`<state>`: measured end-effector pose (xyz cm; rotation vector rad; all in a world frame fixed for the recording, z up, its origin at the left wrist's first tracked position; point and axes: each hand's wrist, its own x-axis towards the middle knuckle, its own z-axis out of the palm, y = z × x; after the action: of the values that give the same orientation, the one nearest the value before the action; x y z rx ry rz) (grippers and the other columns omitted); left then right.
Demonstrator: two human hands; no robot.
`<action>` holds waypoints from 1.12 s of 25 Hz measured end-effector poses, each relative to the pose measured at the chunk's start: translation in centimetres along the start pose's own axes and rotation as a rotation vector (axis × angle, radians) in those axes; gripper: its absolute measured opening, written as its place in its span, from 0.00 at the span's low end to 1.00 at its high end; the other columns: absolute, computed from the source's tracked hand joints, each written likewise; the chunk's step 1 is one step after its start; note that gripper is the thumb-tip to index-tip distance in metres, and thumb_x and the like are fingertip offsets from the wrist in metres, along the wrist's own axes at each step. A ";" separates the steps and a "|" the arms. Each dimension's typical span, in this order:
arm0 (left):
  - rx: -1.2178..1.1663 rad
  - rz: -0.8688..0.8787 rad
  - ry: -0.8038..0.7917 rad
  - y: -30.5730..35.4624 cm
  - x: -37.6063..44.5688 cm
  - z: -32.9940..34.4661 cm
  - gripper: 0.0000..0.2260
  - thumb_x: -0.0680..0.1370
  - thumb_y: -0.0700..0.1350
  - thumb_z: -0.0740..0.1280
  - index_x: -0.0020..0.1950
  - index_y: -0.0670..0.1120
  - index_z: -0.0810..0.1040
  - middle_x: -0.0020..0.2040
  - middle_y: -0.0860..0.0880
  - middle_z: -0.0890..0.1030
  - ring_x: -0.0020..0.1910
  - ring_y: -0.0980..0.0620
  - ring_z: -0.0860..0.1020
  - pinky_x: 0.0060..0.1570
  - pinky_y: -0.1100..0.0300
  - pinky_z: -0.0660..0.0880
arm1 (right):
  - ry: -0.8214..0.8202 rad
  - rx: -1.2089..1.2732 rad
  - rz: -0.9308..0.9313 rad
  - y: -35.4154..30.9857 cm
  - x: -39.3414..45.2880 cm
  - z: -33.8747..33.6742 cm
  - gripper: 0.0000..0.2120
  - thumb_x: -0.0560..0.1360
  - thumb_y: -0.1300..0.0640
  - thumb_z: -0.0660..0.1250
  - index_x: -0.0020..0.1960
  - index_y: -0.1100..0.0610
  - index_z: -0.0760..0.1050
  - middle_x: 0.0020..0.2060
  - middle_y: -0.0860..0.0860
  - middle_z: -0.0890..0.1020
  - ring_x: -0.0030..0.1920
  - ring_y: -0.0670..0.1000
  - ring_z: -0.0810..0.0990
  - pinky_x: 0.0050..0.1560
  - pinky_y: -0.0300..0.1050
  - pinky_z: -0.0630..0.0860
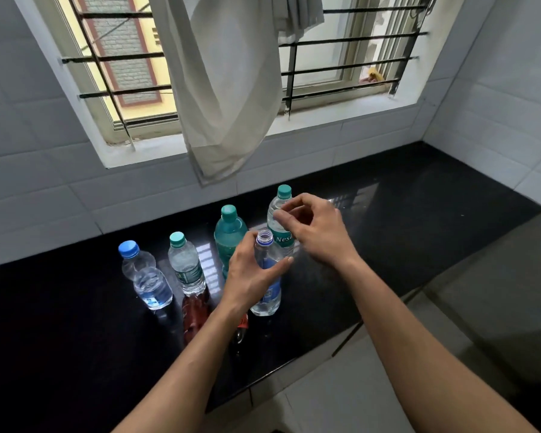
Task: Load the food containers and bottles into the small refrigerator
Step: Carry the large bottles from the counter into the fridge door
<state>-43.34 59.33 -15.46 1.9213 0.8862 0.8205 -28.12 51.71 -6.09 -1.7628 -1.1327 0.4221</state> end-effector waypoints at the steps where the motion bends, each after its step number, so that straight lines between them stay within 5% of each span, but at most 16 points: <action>1: -0.022 0.006 -0.001 -0.1 0.0 0.0 0.23 0.71 0.56 0.84 0.58 0.59 0.75 0.53 0.55 0.84 0.53 0.55 0.84 0.55 0.46 0.84 | -0.074 -0.064 -0.066 -1.1 -0.2 0.0 0.10 0.77 0.47 0.78 0.52 0.51 0.83 0.44 0.46 0.87 0.46 0.44 0.87 0.48 0.40 0.84; 9: -0.079 -0.003 -0.026 -1.0 0.2 0.1 0.28 0.71 0.57 0.82 0.67 0.58 0.75 0.62 0.54 0.84 0.63 0.54 0.83 0.64 0.44 0.82 | -0.462 -0.556 -0.348 -3.3 1.3 0.5 0.20 0.78 0.67 0.72 0.65 0.50 0.84 0.57 0.48 0.87 0.58 0.47 0.84 0.60 0.49 0.83; 11: -0.084 -0.007 -0.036 -1.0 0.3 0.1 0.30 0.71 0.57 0.83 0.69 0.58 0.75 0.63 0.55 0.84 0.64 0.54 0.83 0.65 0.45 0.82 | -0.512 -0.728 -0.408 -4.6 1.9 0.7 0.16 0.78 0.64 0.73 0.63 0.50 0.85 0.57 0.49 0.86 0.57 0.49 0.83 0.59 0.49 0.82; 14: -0.057 -0.027 -0.029 -0.9 0.2 0.0 0.24 0.70 0.56 0.83 0.58 0.62 0.73 0.56 0.54 0.84 0.58 0.53 0.84 0.59 0.45 0.83 | -0.463 -0.885 -0.407 -5.4 1.7 1.1 0.04 0.80 0.55 0.73 0.51 0.55 0.82 0.47 0.53 0.85 0.47 0.54 0.83 0.45 0.49 0.77; 22: -0.080 0.004 -0.008 -1.1 0.0 -0.3 0.25 0.69 0.49 0.85 0.58 0.58 0.76 0.55 0.55 0.84 0.56 0.57 0.84 0.54 0.56 0.83 | -0.349 -1.177 -0.523 -6.2 0.4 2.9 0.15 0.85 0.44 0.61 0.55 0.55 0.78 0.47 0.51 0.83 0.41 0.53 0.75 0.40 0.52 0.71; 28: -0.063 0.036 -0.065 -0.5 0.1 -0.4 0.24 0.69 0.44 0.84 0.52 0.62 0.74 0.50 0.57 0.85 0.52 0.62 0.84 0.50 0.64 0.78 | -0.200 -0.958 -0.343 -3.5 -0.6 3.4 0.22 0.84 0.38 0.59 0.48 0.55 0.80 0.47 0.54 0.85 0.47 0.58 0.85 0.43 0.53 0.76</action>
<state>-43.74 59.74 -15.72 1.9031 0.7801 0.7930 -32.58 53.43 -4.82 -2.2717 -1.9467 -0.2164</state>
